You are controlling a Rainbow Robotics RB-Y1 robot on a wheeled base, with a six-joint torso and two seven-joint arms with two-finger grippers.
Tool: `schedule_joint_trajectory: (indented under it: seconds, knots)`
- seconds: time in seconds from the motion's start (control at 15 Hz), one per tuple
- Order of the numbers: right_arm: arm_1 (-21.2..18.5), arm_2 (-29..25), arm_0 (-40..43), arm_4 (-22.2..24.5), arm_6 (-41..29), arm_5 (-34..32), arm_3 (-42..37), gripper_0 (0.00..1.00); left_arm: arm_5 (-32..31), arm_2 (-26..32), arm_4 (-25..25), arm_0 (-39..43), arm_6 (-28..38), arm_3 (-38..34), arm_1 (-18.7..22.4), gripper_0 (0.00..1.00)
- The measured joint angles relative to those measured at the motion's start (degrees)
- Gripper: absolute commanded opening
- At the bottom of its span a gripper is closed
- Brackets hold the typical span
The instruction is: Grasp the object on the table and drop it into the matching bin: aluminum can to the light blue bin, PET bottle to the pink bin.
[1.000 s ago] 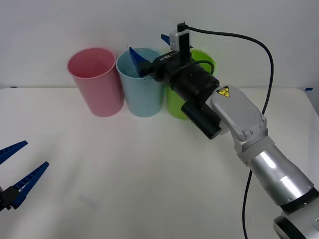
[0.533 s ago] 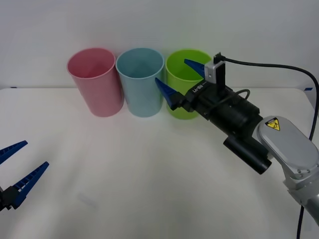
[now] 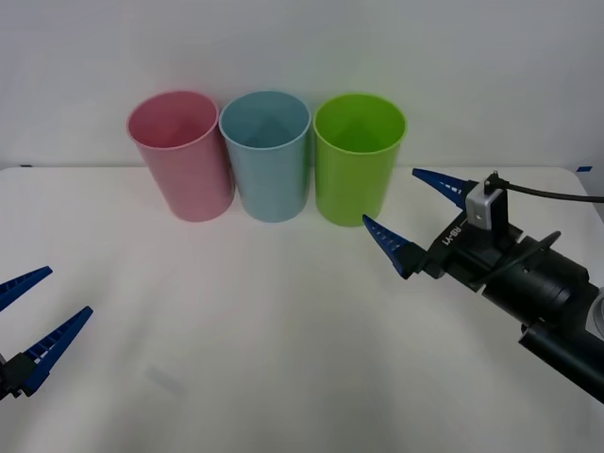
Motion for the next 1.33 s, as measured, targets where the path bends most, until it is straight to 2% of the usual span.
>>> schedule_joint_trajectory:
  seconds: [0.33,0.8,1.33]
  knots:
    - [1.4,-8.8,8.2,-2.2,7.4,-10.2,0.0,1.0,0.0,0.0,0.0,0.0,0.0,0.0,0.0,1.0]
    - [5.1,-21.2,17.6,-2.3,8.6,-24.8,0.0,1.0,0.0,0.0,0.0,0.0,0.0,0.0,0.0,1.0]
    - [5.5,-28.3,21.6,-5.0,8.9,-36.8,3.9,1.0,0.0,0.0,0.0,0.0,0.0,0.0,0.0,1.0]
